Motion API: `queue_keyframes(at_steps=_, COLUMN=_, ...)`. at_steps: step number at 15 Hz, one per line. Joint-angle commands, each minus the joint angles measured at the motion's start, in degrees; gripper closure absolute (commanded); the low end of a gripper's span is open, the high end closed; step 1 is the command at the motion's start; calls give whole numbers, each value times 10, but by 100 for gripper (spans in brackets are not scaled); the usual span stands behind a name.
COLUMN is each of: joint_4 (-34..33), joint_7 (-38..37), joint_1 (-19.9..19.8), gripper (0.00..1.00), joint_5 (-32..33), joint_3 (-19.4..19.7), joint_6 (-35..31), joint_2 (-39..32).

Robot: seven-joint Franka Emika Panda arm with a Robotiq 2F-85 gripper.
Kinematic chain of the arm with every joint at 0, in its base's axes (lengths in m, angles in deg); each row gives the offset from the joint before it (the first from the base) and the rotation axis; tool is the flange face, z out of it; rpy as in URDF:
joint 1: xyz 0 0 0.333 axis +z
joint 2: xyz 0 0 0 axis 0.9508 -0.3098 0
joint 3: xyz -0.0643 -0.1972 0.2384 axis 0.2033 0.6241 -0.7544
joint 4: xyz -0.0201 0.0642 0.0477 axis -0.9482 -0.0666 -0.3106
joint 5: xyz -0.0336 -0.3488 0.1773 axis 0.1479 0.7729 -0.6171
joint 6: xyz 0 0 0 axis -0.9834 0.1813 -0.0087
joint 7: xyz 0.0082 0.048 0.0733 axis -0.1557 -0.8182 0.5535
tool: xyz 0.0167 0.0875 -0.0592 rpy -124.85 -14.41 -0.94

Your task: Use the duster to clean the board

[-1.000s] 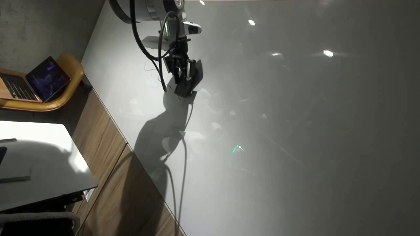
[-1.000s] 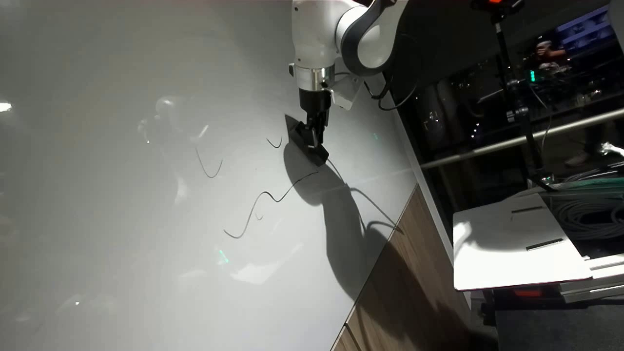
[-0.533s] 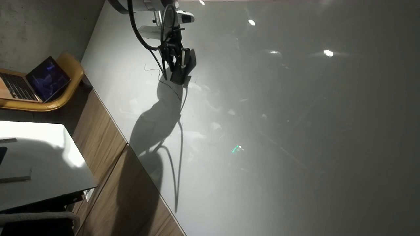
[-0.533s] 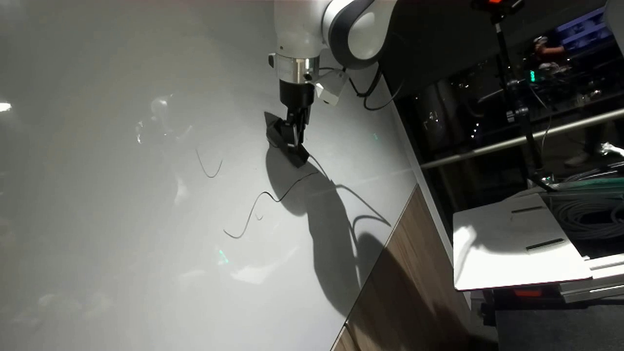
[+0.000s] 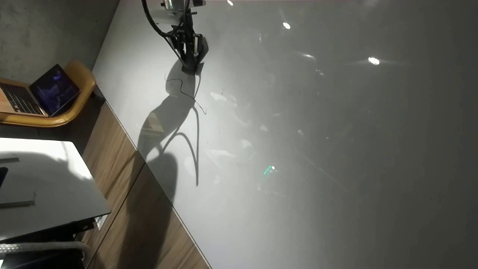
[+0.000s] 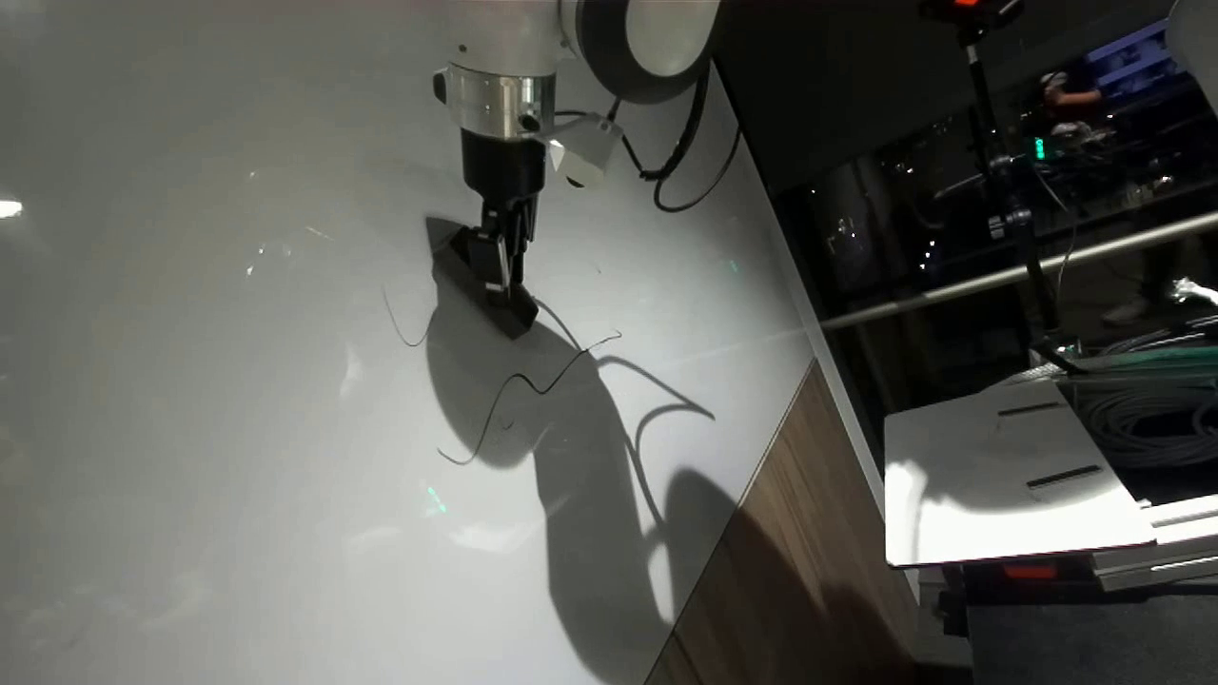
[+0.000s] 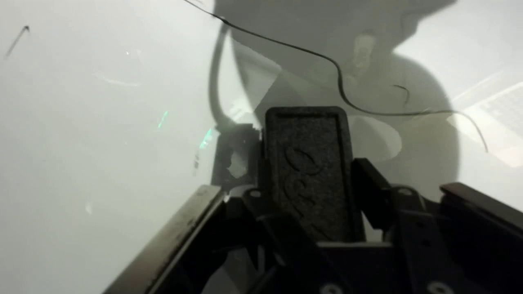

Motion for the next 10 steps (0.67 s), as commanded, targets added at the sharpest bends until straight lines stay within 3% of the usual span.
queue_keyframes(at_steps=1, joint_4=-52, joint_7=1, joint_1=19, gripper=72, joint_5=14, joint_3=-5, joint_6=21, joint_2=-42)
queue_keyframes(at_steps=10, joint_4=-159, joint_7=-18, joint_1=105, gripper=72, joint_5=61, joint_3=-17, joint_6=86, joint_2=-135)
